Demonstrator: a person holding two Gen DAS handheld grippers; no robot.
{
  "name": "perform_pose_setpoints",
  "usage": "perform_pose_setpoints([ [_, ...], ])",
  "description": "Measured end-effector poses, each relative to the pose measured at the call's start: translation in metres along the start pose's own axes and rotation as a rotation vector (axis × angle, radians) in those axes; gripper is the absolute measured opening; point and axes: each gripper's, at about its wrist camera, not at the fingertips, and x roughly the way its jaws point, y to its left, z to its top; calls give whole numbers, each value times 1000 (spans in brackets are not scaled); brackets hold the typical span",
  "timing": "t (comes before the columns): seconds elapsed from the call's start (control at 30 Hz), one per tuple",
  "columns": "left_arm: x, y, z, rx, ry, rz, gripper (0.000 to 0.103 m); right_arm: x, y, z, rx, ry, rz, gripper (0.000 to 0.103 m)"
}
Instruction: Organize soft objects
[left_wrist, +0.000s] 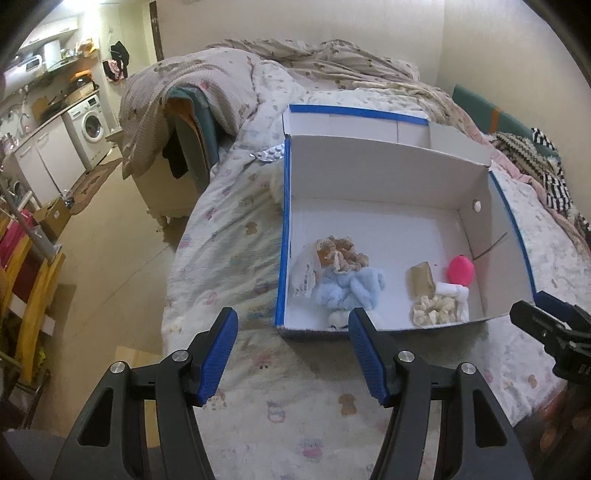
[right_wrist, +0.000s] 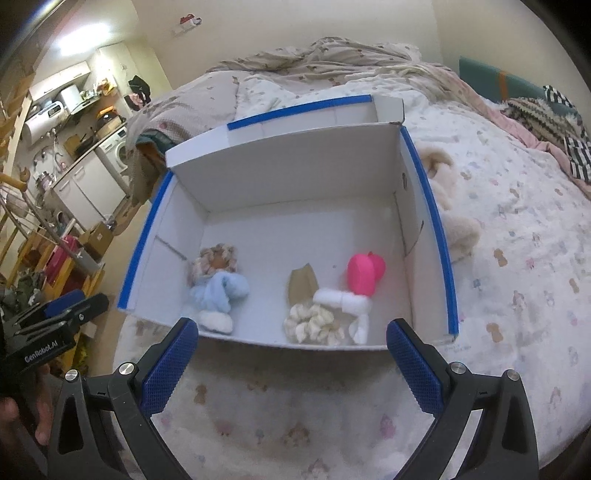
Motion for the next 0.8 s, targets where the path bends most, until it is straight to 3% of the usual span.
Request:
perform_pose_setpoints([
  [0.2, -19, 7, -14, -38, -22, 0, 59, -26, 11, -15, -13, -48, 7, 103],
  [0.3, -36, 9, -17, -30, -91, 48, 59, -37, 14, -20, 3, -77, 12, 103],
  [0.53, -67, 13, -16, -49, -256, 56, 59, -63, 22, -15, -25, -226, -15, 103],
  [0.67, -77, 19, -13, -84, -309, 51, 61, -73, 24, -12, -31, -296, -34, 103],
  [0.77, -79, 18, -13, -88, -326, 53, 76, -77, 28, -10, -51, -330, -51, 103],
  [0.8, -79, 18, -14, -90, -330, 51, 85, -77, 29, -10, -55, -332, -50, 103],
])
